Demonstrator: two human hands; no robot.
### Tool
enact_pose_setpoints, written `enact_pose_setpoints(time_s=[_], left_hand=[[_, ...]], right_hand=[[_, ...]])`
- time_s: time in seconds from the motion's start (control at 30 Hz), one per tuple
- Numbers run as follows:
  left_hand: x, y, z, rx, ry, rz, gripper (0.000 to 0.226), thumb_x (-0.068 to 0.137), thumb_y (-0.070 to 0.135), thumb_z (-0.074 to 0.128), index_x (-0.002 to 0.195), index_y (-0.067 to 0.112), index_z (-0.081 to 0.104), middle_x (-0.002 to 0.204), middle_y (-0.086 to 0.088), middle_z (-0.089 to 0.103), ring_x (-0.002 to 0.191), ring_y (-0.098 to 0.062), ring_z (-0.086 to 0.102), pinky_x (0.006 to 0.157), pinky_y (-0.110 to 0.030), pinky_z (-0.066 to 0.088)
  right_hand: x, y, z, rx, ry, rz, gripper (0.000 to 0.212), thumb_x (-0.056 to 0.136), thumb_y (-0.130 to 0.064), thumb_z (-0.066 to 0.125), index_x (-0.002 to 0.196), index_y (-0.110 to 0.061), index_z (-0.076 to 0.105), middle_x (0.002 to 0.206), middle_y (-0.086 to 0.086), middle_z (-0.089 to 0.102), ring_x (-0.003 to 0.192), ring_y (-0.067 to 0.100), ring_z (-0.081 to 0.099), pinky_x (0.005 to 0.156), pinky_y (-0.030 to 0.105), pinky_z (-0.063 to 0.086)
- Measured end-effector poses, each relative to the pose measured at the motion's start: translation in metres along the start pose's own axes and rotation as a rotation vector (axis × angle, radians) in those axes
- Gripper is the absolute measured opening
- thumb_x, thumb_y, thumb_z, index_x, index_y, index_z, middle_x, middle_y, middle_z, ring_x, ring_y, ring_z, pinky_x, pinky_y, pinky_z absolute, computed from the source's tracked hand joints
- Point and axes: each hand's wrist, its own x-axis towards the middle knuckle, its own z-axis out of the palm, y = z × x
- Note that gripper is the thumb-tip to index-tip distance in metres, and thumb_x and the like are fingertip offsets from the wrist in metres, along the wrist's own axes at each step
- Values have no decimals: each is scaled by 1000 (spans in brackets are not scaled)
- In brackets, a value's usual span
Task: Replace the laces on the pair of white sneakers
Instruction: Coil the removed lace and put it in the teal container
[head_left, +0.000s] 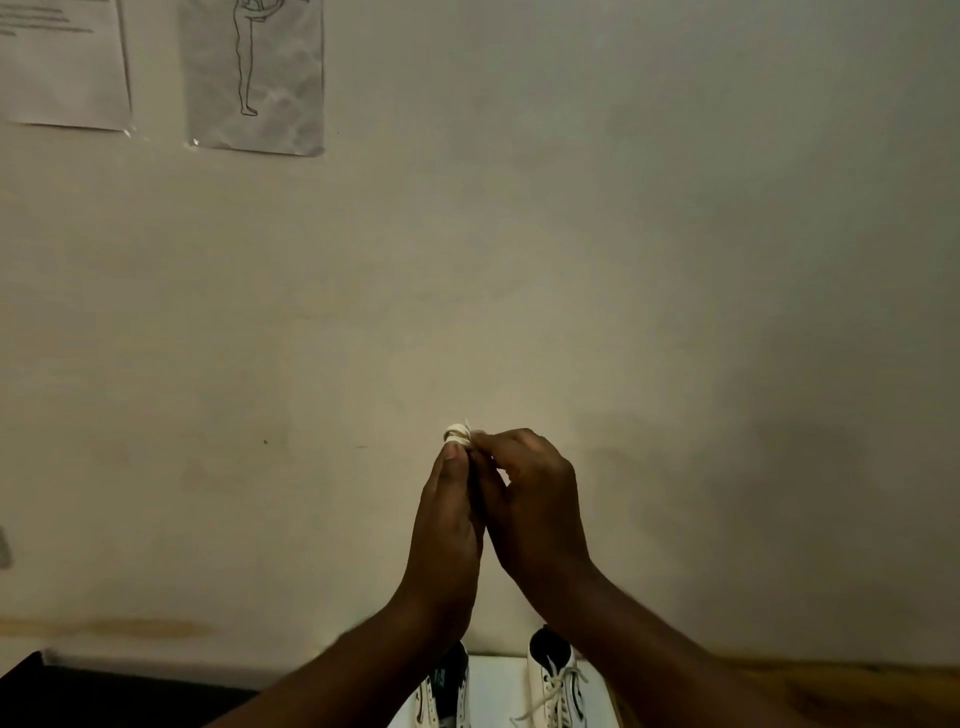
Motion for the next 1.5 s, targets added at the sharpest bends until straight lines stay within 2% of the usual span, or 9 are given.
enact_pose_setpoints(time_s=[0.3, 0.47, 0.63, 0.8, 0.9, 1.03, 1.13, 1.33, 1.5], left_hand=[[-2, -19, -10, 189, -52, -62, 32, 110, 16, 37, 123, 24, 65, 115, 4, 76, 117, -10, 68, 96, -28, 52], [-7, -43, -15, 598, 284, 189, 33, 104, 12, 54, 100, 39, 73, 95, 17, 76, 92, -2, 72, 87, -34, 60], [2, -52, -21, 537, 504, 198, 31, 96, 12, 69, 81, 39, 74, 76, 13, 75, 73, -7, 72, 74, -36, 62], [2, -69, -34, 583, 613, 232, 19, 94, 15, 72, 88, 32, 76, 79, 13, 75, 78, -2, 71, 80, -36, 61], [-7, -82, -43, 672, 351, 132, 27, 103, 13, 57, 116, 32, 71, 106, 17, 74, 99, 7, 66, 91, -21, 56], [-31, -110, -61, 791, 14, 8, 38, 108, 28, 46, 143, 36, 56, 139, 12, 63, 128, 1, 56, 110, -28, 46], [-37, -111, -75, 755, 190, 122, 30, 105, 25, 55, 117, 49, 68, 95, 17, 73, 94, -4, 70, 82, -24, 57], [-1, -126, -120, 958, 382, -77, 80, 83, 62, 71, 152, 32, 42, 152, 14, 44, 143, -9, 35, 115, -36, 35], [20, -130, -160, 938, 428, -103, 33, 84, 53, 76, 112, 33, 76, 144, 3, 55, 137, -17, 46, 110, -37, 38]], right_hand=[[-21, 35, 11, 105, 16, 122, 11, 101, -16, 65, 106, -22, 73, 96, -12, 69, 86, 4, 63, 73, 29, 54], [-42, 32, 19, 207, -21, 158, 20, 94, -10, 70, 106, -24, 77, 94, -14, 71, 87, 1, 66, 73, 18, 53], [-48, 28, 34, 292, -24, 268, 21, 94, -9, 69, 104, -24, 79, 93, -16, 72, 87, 2, 69, 73, 19, 56], [-56, 31, 53, 359, -73, 361, 24, 93, -10, 69, 99, -31, 80, 89, -18, 73, 87, 5, 70, 74, 22, 57], [-65, 44, 60, 400, -104, 492, 22, 93, -6, 69, 97, -24, 81, 88, -12, 77, 86, 6, 73, 76, 23, 58], [-85, 70, 69, 586, -119, 824, 18, 90, 7, 66, 90, -5, 79, 87, 6, 79, 87, 22, 76, 76, 28, 60], [-99, 83, 79, 439, -195, 776, 18, 90, -3, 72, 88, -20, 80, 84, -4, 79, 83, 14, 75, 82, 39, 61], [-94, 74, 91, 413, -225, 755, 18, 91, -12, 74, 89, -28, 80, 79, -9, 77, 75, 11, 73, 79, 39, 61], [-99, 71, 110, 437, -297, 730, 14, 91, -17, 76, 87, -30, 79, 79, -9, 77, 78, 13, 73, 81, 36, 60]])
